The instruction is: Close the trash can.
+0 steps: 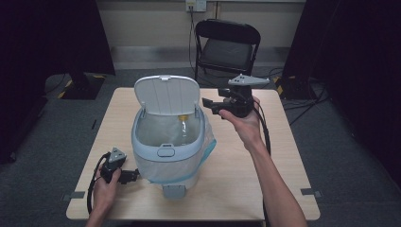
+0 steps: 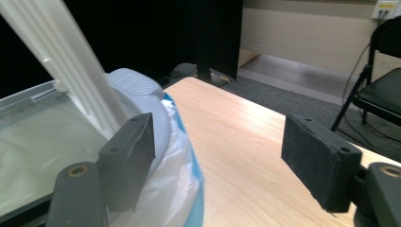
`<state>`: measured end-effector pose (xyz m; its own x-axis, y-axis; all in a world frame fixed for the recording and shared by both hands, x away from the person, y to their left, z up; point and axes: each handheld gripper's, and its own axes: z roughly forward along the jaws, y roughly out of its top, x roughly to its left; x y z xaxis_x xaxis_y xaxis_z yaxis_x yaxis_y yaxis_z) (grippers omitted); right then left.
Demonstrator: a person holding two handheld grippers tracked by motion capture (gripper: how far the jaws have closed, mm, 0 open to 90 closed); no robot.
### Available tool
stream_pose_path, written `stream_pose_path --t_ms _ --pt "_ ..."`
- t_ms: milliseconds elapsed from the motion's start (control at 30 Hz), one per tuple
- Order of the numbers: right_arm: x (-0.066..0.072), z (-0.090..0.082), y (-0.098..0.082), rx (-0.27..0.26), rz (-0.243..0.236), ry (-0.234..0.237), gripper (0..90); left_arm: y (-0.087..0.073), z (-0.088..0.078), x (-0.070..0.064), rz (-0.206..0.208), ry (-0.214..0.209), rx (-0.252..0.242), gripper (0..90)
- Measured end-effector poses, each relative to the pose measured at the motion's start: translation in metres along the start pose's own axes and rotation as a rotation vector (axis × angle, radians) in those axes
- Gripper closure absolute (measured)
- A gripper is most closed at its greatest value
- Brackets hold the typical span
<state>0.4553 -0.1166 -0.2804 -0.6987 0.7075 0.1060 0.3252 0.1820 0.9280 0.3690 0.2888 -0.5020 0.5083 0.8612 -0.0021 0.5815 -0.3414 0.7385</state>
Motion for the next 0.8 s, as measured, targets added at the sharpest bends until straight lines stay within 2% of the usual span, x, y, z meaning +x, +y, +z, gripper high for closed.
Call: stream_pose_path --t_ms 167,233,500,800 --pt "0.000 0.003 0.005 -0.010 -0.001 -0.001 24.3 0.000 0.000 0.000 0.000 -0.001 0.000 13.4" --pt "0.002 0.005 0.010 -0.017 -0.023 -0.015 24.2 0.000 0.000 0.000 0.000 -0.001 -0.001 13.4" --pt "0.000 0.010 0.018 -0.049 -0.011 0.022 24.5 0.000 0.000 0.000 -0.002 -0.003 -0.001 13.1" --pt "0.002 0.018 0.027 -0.056 -0.014 0.021 25.7 0.000 0.000 0.000 0.001 -0.003 0.002 13.1"
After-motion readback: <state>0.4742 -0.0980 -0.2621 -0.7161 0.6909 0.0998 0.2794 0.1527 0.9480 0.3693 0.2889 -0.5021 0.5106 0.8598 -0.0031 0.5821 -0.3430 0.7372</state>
